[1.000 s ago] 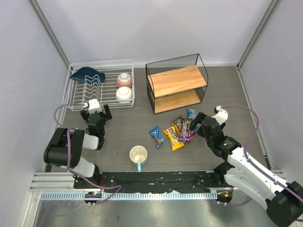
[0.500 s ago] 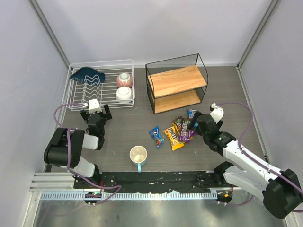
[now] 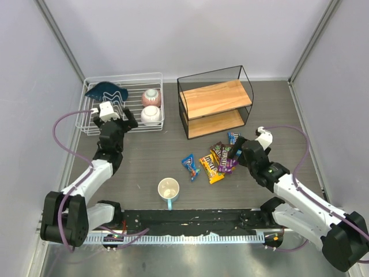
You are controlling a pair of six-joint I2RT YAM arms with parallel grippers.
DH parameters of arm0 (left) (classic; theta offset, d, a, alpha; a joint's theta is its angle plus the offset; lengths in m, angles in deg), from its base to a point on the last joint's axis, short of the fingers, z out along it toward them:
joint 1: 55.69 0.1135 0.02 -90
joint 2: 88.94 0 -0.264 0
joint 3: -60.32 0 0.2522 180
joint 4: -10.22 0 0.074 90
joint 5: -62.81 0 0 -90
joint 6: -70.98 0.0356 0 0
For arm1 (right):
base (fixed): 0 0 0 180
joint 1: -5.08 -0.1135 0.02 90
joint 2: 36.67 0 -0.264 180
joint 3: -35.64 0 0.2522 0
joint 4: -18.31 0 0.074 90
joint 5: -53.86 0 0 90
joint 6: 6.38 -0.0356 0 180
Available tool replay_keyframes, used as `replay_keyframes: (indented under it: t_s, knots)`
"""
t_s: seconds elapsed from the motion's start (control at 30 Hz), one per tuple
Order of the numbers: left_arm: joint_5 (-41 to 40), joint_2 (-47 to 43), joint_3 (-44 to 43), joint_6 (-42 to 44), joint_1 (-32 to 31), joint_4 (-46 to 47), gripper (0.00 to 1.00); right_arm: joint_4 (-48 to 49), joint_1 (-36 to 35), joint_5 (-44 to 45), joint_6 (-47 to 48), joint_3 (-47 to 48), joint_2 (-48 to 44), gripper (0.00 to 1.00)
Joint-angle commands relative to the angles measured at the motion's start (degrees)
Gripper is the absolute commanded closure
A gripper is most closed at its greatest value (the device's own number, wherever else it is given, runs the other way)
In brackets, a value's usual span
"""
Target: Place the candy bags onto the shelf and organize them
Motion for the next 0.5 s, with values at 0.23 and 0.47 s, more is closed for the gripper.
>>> replay_keyframes:
  t_s: [0.23, 0.47]
  knots:
    - [13.38, -7.59, -2.68, -15.79, -7.92, -24.07, 0.00, 4.59, 0.15, -9.32, -0.98, -2.43, 1.04, 0.26]
    - [8.20, -7.42, 1.01, -14.22, -17.41, -24.87, 0.00, 6.70, 0.24, -15.22, 0.34, -4.37, 0.16, 0.36]
